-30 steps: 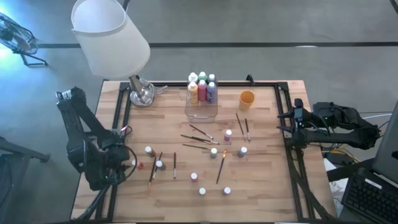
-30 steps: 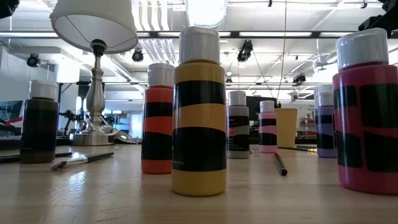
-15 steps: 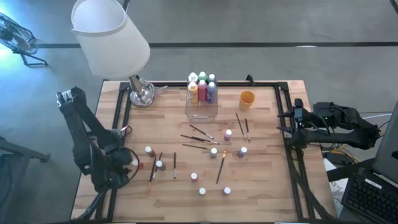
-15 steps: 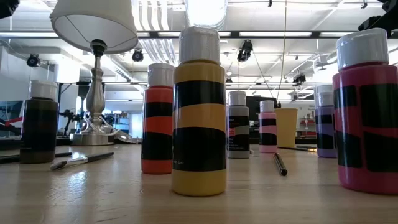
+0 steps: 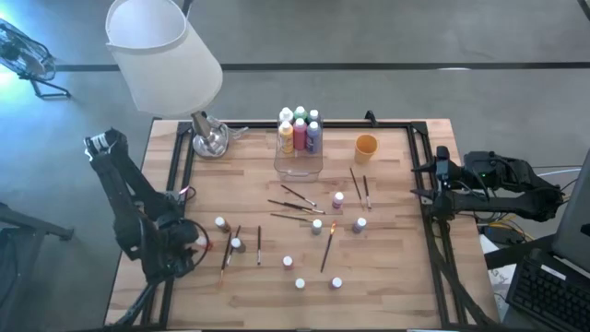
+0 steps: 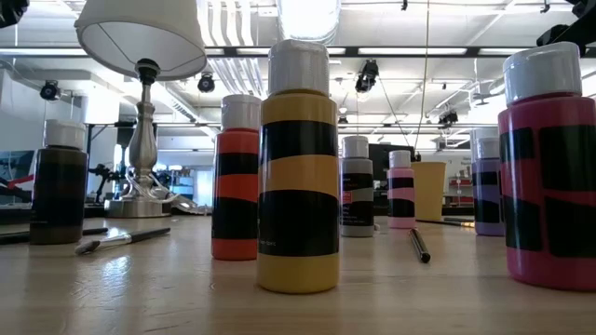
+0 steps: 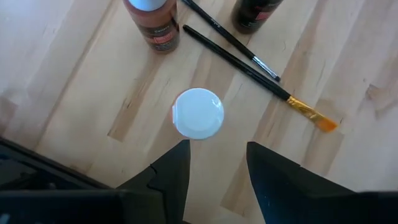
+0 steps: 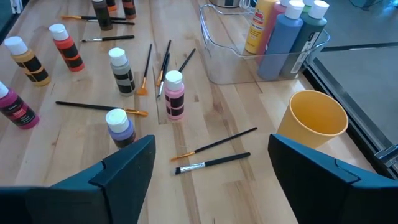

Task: Pick & Place Paint Supplies
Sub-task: Put the small orange paint bottle into the bin

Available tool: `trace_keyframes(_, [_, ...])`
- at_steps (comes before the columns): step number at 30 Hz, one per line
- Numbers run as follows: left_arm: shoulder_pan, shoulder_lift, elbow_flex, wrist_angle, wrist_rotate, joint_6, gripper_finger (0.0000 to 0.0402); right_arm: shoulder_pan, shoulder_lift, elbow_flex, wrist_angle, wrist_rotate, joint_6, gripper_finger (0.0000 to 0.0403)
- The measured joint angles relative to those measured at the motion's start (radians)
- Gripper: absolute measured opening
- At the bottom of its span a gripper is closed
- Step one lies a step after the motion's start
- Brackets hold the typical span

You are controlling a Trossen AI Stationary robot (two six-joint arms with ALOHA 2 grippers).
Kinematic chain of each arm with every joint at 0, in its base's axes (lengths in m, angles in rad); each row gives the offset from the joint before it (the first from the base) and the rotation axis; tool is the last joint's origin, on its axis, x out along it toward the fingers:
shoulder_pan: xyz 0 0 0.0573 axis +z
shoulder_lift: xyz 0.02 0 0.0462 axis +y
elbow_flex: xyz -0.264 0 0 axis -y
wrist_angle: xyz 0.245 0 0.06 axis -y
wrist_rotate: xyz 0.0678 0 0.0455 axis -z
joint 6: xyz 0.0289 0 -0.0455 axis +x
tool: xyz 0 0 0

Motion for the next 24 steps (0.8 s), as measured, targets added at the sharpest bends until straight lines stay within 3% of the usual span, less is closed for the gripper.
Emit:
trace_keyframes(15, [0.000, 0.000, -0.064, 0.045, -0.059, -0.001, 0.0163, 0.000, 0.000, 0.000, 0.000, 0.000, 0.000, 0.0359])
trace_keyframes(24, [0.002, 0.000, -0.073, 0.051, -0.123, -0.027, 0.0163, 0.000, 0.000, 0.000, 0.000, 0.000, 0.000, 0.0350])
